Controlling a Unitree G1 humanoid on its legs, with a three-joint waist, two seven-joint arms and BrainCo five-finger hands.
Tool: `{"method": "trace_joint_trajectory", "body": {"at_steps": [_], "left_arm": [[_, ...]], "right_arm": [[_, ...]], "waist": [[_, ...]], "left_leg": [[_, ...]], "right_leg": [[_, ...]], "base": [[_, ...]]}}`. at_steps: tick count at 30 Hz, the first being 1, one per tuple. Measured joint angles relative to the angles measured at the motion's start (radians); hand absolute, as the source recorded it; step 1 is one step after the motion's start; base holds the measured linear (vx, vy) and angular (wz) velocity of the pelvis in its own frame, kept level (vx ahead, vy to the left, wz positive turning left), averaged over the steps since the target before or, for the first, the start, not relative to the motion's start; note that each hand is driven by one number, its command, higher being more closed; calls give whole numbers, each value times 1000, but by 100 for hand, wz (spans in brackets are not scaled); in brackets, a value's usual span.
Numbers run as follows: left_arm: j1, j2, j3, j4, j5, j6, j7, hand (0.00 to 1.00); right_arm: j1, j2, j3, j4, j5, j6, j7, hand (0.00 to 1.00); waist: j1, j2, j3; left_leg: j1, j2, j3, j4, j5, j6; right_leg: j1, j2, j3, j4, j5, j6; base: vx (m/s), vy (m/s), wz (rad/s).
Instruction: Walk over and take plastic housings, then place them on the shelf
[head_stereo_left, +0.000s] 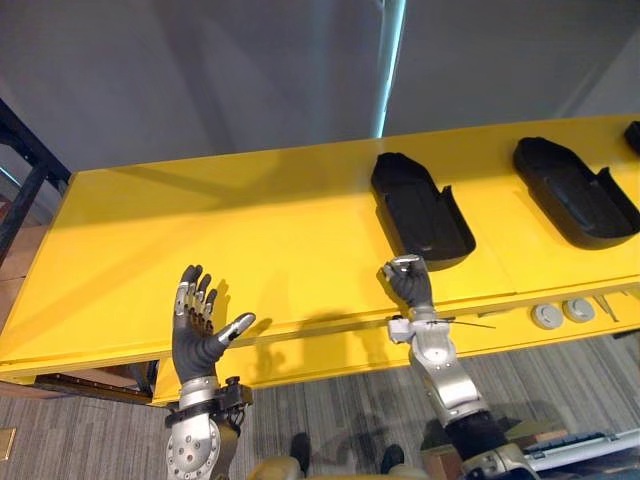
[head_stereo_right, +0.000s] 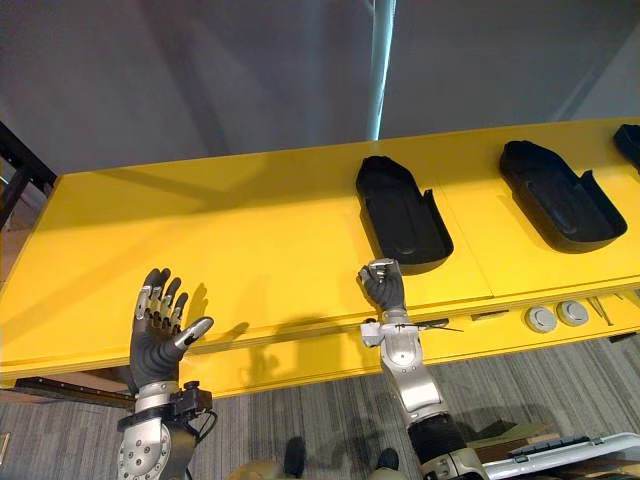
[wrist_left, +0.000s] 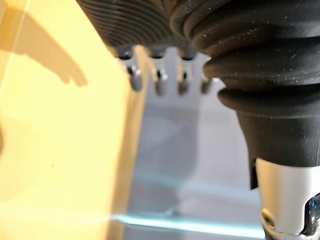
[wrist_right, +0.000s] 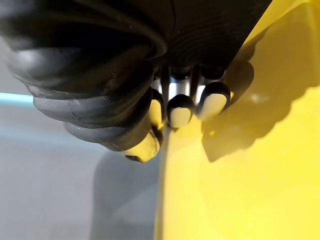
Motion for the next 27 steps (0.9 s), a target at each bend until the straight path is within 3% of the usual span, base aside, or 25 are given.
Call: {"method": "trace_joint_trajectory", "body": {"at_steps": [11,19,20,22,27], "left_arm": [[-1,0,-1,17,0,-3,-8,0],[-4,1,-7,24,0,-42,1,0],[-7,1,-7,24,0,-44,2,0],[-25,3,-7,32,0,-48,1,0],[-92,7,-9,61,4,-84,-10,0]], "right_arm": [[-26,13,9,-9,-36,-11,2,100],[142,0,-3,-360,-33,-41,30,100],[160,-2,-9,-379,-33,-46,34,0],[212,-11,-36,-440,-31,-56,49,0],[258,-34,-95,-501,7,-88,59,0]], "waist": [[0,0,0],[-12,-16,-10],[-17,-20,-13],[-27,-35,-22],[-50,-43,-45]], "left_leg": [[1,0,5,0,-1,0],[19,7,54,1,-21,1],[19,8,56,0,-23,0],[24,12,81,2,-31,-2],[50,12,136,5,-46,1]], "right_leg": [[0,-1,1,0,0,0],[-1,6,43,-7,1,1],[-1,7,45,-9,1,2],[-8,11,67,-12,2,4],[-11,13,119,-14,6,9]], "base": [[0,0,0],[1,2,-16],[13,-4,-15],[15,-3,-26],[22,16,-34]]}}
